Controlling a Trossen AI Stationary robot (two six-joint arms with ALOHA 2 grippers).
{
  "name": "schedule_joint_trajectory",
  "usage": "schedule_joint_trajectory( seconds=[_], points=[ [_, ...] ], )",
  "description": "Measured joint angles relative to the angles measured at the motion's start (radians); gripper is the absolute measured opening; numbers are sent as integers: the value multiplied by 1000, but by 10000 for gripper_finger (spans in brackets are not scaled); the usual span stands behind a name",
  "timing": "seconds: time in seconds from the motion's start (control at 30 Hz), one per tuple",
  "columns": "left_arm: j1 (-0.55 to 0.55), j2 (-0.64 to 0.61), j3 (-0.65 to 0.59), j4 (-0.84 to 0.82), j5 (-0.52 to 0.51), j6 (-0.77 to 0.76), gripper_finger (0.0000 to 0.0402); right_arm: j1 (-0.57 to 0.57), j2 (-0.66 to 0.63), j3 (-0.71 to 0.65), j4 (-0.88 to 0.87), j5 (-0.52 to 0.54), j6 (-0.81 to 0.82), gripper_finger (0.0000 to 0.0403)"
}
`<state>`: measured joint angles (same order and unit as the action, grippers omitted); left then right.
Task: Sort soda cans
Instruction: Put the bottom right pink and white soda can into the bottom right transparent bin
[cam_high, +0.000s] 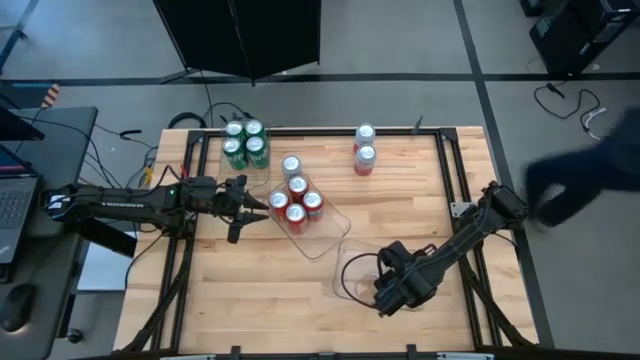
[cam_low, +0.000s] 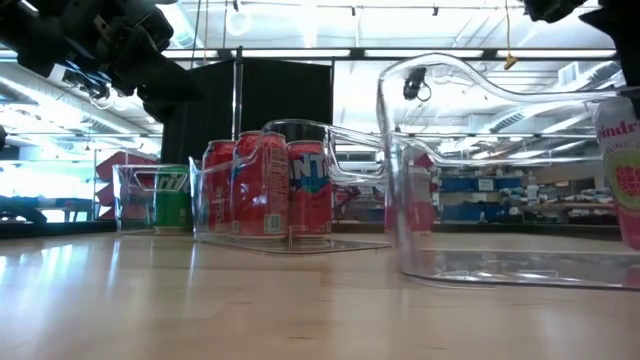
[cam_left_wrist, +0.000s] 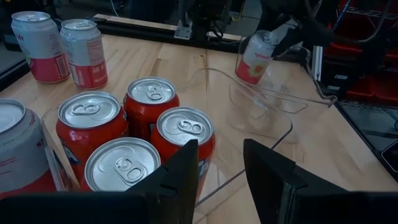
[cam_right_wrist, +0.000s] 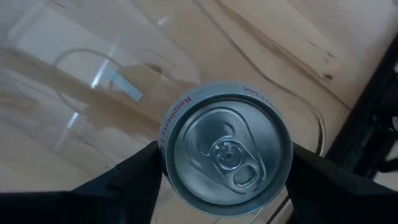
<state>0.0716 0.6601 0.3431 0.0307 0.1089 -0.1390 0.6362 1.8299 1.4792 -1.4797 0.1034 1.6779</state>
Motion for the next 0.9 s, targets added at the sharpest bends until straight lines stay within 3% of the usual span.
schedule_joint_trajectory(
  seconds=[0.13, 0.23, 0.9],
  points=[
    [0, 0, 0, 0, 0, 0, 131, -12, 1, -1, -16, -25, -10, 351],
    [0, 0, 0, 0, 0, -2, 131, -19, 1, -1, -17, -44, -32, 372],
    [0, 0, -1, -3, 0, -5, 131, -86, -5, 35, -43, -55, -197, 344]
  ],
)
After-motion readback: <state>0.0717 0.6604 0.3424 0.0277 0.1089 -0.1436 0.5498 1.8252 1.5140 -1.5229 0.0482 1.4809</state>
